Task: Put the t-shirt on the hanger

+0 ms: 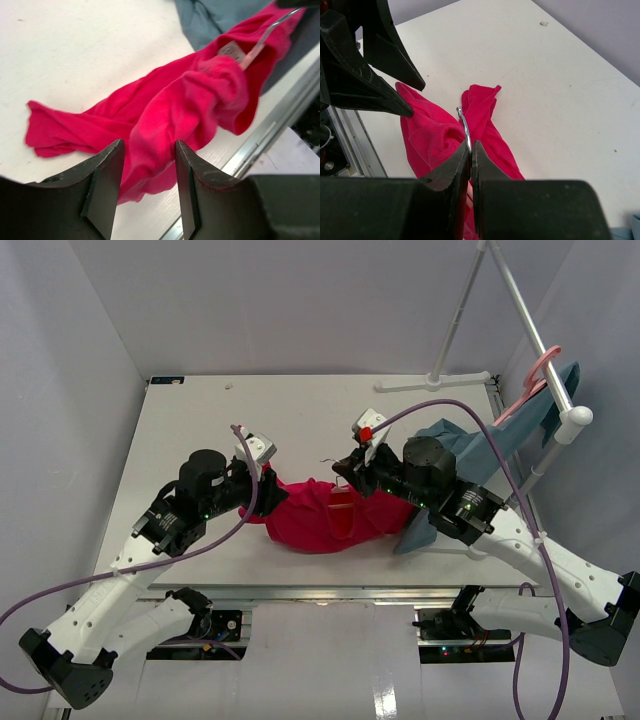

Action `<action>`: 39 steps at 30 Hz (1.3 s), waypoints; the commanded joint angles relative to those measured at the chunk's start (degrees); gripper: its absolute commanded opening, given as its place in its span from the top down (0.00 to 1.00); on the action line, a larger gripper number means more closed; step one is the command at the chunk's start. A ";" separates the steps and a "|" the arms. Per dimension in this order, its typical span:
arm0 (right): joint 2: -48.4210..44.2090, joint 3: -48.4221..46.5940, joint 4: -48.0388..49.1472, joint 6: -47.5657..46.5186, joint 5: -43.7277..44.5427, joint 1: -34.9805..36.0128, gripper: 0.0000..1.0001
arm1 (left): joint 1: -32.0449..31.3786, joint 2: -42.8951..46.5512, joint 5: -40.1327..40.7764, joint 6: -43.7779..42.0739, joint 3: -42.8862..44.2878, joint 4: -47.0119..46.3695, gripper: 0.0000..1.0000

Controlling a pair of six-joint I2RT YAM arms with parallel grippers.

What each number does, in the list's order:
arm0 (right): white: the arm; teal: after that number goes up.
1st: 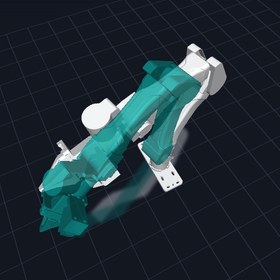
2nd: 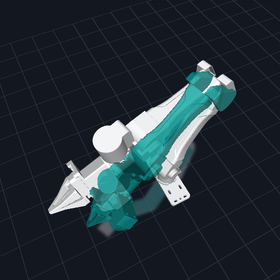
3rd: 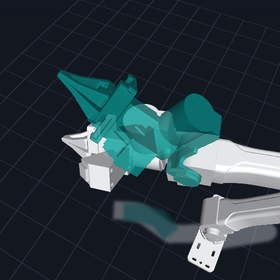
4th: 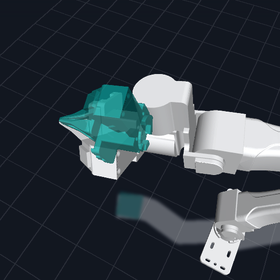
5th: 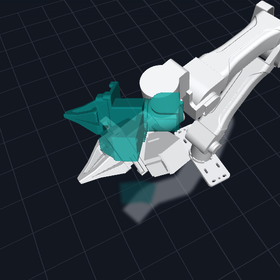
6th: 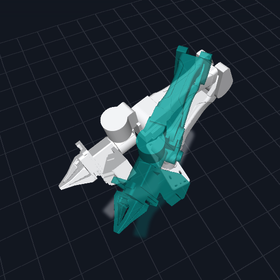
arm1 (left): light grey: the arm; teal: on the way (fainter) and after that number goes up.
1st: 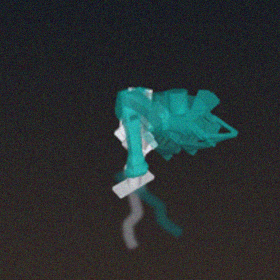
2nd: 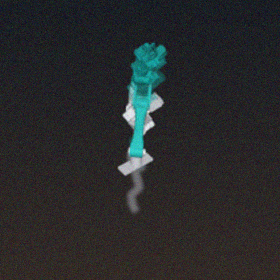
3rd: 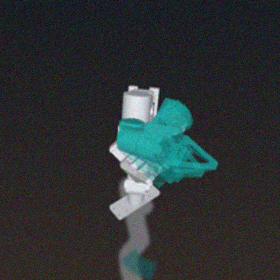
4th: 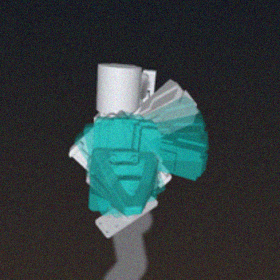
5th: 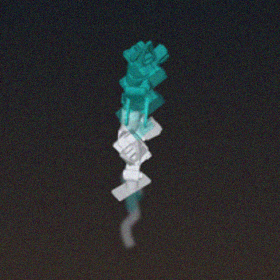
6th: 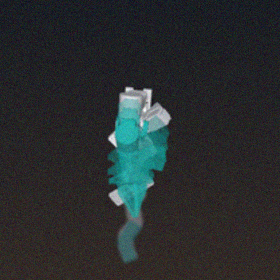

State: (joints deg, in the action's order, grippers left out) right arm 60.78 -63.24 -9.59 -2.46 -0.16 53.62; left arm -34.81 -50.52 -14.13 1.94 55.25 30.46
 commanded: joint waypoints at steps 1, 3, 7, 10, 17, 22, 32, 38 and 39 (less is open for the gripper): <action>-3.12 -5.40 0.89 -1.76 2.71 -0.36 0.92 | -0.17 2.80 11.04 -0.36 2.23 3.55 0.44; -3.93 -5.62 0.18 -1.85 2.99 -0.44 0.92 | -0.17 3.23 12.99 -0.51 2.04 4.94 0.44; -5.82 -5.41 -0.72 -1.50 3.20 -0.42 0.92 | -0.17 5.05 12.65 -0.73 0.46 6.06 0.44; -6.69 -5.60 -0.87 -1.11 2.80 -0.39 0.92 | -0.17 6.37 10.81 -1.03 -0.78 6.06 0.43; -8.40 -5.62 -1.66 -2.20 3.78 -0.43 0.92 | -0.17 7.31 11.17 -1.06 -0.93 6.82 0.42; -9.48 -5.51 -1.75 -2.25 4.17 -0.50 0.92 | -0.17 5.12 9.64 -0.76 -0.85 7.08 0.74; -10.27 -7.51 -1.95 -3.52 8.97 -0.62 0.92 | -0.17 3.35 22.29 3.85 -1.55 8.54 1.00; -9.60 -9.15 -2.13 -3.26 9.56 -0.74 0.92 | -0.17 1.24 39.38 7.18 -1.63 9.57 1.00; -9.41 -9.54 -2.17 -3.26 9.72 -0.77 0.92 | -0.17 0.76 41.62 7.93 -1.79 9.70 1.00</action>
State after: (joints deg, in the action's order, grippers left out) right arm 52.10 -67.95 -16.43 -4.74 7.26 53.29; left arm -35.05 -48.14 12.15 6.04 53.87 38.36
